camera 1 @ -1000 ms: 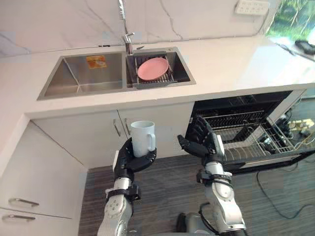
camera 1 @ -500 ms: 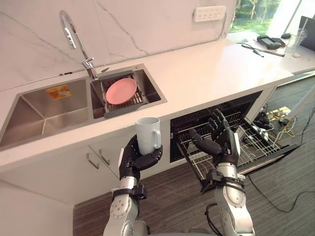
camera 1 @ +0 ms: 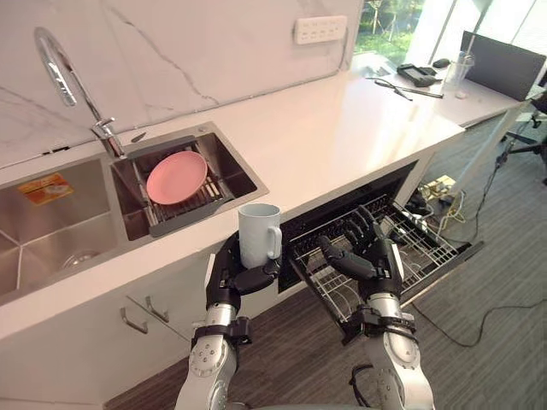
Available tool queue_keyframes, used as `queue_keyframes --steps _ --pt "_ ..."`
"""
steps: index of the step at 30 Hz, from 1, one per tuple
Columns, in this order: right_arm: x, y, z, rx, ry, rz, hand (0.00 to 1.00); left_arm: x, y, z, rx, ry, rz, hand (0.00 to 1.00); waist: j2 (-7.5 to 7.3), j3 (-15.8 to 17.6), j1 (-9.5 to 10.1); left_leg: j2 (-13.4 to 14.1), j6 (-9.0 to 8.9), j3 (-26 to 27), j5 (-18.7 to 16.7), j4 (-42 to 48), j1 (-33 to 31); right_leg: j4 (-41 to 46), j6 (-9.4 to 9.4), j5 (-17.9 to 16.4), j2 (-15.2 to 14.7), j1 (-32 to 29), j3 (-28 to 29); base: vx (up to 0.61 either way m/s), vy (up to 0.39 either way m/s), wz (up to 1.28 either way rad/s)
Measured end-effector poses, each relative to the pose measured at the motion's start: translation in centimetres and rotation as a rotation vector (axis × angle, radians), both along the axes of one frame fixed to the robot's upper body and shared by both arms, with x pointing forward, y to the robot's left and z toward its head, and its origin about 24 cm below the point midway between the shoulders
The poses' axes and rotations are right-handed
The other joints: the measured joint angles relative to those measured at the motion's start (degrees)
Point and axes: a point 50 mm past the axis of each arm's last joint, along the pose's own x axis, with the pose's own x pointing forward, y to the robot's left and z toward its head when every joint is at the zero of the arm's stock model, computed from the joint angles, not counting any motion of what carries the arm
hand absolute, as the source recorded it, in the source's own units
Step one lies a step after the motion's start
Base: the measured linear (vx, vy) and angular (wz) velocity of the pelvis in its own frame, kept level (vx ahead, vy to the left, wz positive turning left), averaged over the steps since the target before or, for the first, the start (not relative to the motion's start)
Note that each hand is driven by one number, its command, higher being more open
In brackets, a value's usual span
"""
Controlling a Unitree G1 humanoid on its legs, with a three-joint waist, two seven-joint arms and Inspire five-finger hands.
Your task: Walk over to the sink, pick up the cup, carry it to the dishwasher, place the cup inside the dishwasher, then close the dishwasher door
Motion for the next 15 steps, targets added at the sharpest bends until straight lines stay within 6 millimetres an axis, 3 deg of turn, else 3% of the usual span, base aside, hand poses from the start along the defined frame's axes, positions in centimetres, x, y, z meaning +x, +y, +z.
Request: queue_keyframes --steps 15 --pt "0.0 0.9 0.0 0.059 -0.022 0.119 0.9 2.1 2.4 0.0 0.079 -0.007 0.1 0.3 0.44 -0.56 -1.46 -1.27 1.67 2.58 2.68 -3.07 0.44 -4.88 1.37 4.5 -0.97 -0.11 2.27 -0.05 0.027 -0.09"
